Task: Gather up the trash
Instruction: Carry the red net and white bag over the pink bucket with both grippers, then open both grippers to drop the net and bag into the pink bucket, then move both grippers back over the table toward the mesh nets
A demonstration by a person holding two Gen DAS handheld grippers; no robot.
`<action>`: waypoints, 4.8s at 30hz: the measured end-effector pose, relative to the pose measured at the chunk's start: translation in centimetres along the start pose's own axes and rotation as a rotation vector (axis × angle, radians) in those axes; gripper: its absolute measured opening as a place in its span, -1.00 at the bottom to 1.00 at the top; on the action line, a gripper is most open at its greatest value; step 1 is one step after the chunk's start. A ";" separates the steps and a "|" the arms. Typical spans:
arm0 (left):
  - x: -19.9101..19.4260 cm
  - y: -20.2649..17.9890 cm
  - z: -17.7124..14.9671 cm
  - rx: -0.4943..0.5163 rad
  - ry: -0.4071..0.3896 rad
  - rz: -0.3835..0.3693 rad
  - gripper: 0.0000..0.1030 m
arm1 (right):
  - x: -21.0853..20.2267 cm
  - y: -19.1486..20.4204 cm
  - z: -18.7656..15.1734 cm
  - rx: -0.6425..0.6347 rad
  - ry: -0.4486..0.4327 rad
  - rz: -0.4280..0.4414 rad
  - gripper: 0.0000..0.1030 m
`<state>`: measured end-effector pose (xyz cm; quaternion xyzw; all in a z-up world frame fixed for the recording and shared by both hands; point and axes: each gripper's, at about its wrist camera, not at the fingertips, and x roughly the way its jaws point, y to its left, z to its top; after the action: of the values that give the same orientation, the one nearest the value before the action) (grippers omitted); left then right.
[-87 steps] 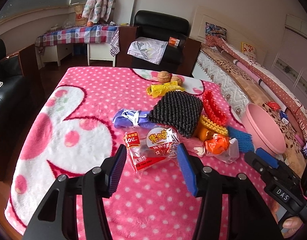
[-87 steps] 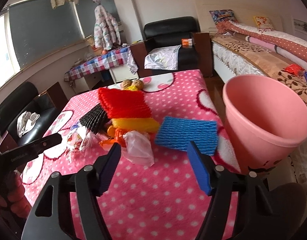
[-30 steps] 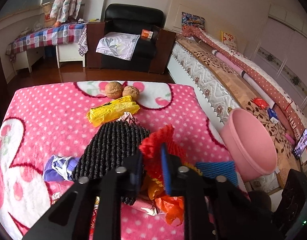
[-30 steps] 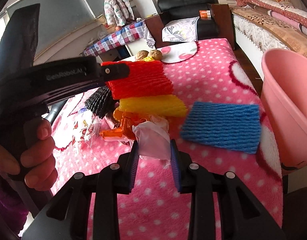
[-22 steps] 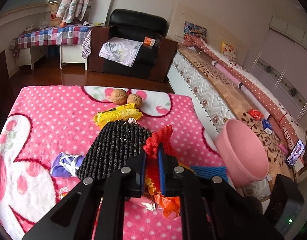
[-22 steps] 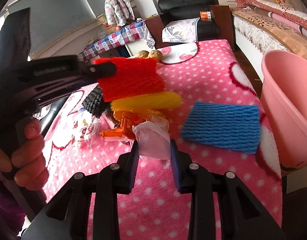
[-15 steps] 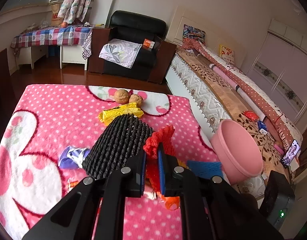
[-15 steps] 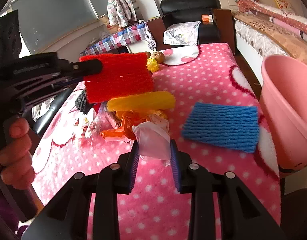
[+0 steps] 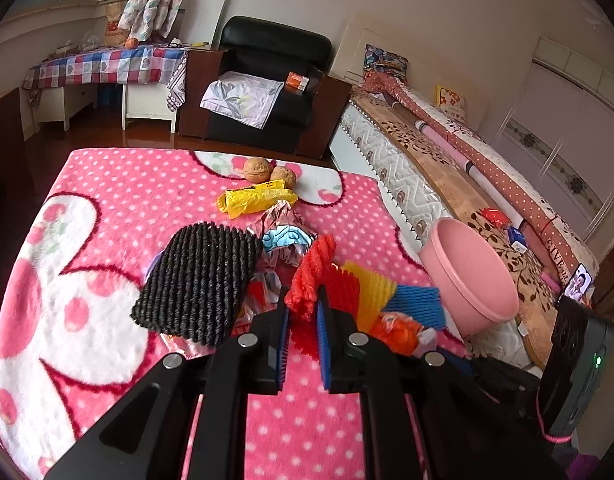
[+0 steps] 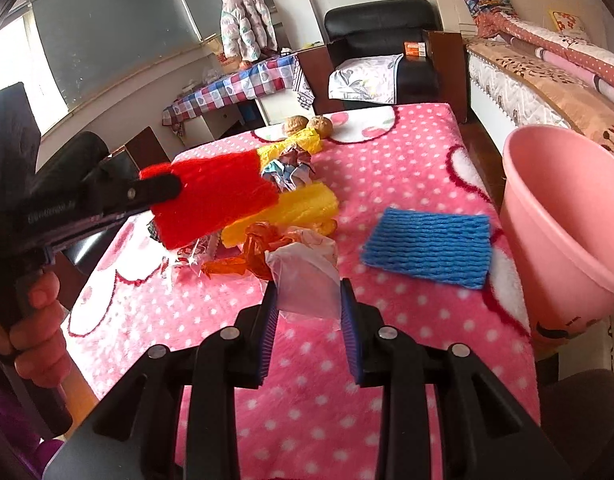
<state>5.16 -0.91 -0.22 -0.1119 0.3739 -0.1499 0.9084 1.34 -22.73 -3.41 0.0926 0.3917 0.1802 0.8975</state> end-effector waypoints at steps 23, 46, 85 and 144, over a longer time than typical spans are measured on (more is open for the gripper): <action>-3.0 -1.9 1.7 -0.005 -0.094 -0.039 -0.80 | -4.4 -3.5 1.1 0.125 -0.122 -0.029 -0.41; 4.3 -12.7 3.4 0.165 -0.012 -0.161 -0.80 | -7.8 -14.4 1.9 0.347 -0.227 -0.231 -0.41; 15.8 -23.5 1.5 0.303 0.162 -0.217 -0.73 | -7.0 -21.8 1.7 0.416 -0.214 -0.332 -0.41; 3.2 -9.7 1.1 0.175 0.031 -0.041 -0.02 | -6.5 -10.6 0.9 0.250 -0.153 -0.218 -0.14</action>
<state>6.30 -10.99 1.57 -0.0374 0.3709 -0.2024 0.9056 0.57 -35.10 -1.71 0.1739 0.3493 0.0244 0.9204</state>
